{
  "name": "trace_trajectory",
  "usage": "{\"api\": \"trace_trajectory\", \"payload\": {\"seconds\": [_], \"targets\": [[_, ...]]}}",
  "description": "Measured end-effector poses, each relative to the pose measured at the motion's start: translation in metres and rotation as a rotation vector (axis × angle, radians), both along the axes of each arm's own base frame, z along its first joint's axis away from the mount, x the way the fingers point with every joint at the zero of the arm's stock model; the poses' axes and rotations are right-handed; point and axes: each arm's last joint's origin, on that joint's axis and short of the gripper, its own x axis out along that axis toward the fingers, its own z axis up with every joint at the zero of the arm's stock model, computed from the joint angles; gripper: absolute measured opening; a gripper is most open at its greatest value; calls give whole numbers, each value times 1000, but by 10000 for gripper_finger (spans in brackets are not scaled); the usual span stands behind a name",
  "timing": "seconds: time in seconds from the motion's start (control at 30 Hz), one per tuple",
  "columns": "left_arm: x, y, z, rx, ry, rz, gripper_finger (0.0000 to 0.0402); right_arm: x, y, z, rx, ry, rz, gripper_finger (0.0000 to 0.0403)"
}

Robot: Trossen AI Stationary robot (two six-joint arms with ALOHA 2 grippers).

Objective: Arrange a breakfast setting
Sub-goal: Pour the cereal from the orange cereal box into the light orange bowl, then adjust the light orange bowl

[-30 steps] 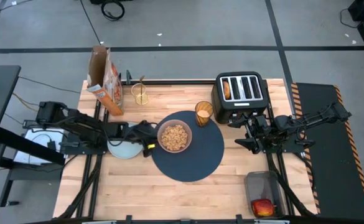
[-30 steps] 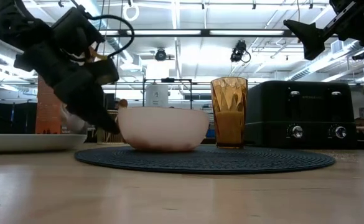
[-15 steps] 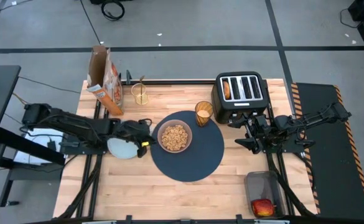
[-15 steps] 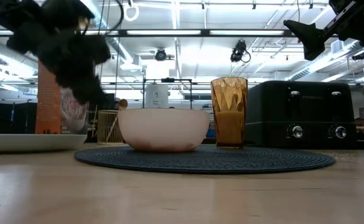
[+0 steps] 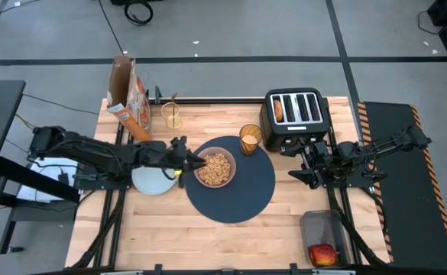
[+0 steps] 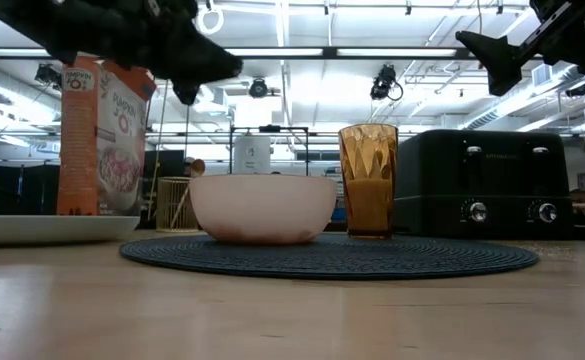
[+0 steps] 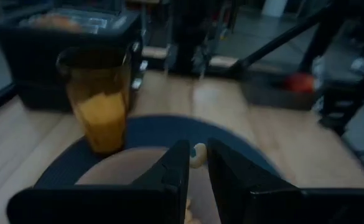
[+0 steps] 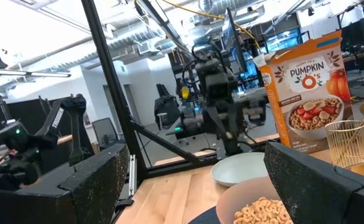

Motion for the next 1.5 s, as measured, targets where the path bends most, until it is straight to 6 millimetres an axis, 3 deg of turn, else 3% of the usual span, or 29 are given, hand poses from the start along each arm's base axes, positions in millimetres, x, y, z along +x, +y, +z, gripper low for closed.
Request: {"api": "trace_trajectory", "payload": {"seconds": [0.27, 0.67, 1.0, 1.17, 1.5], "targets": [[15, 0, -16, 34, 14, 30, 63, 0, 0, 1, -2, -7, -1, 378], [22, 2, -2, 40, -28, 73, 68, 0, 0, 1, 1, -8, 1, 378], [22, 1, -1, 34, -31, 70, 146, 0, 0, 1, 1, -8, 2, 378], [22, 0, -1, 27, -32, 49, 162, 0, 0, 1, 1, -8, 2, 378], [-4, -12, 1, -28, 147, 44, 163, 0, 0, 1, 6, -7, -2, 378]]}}
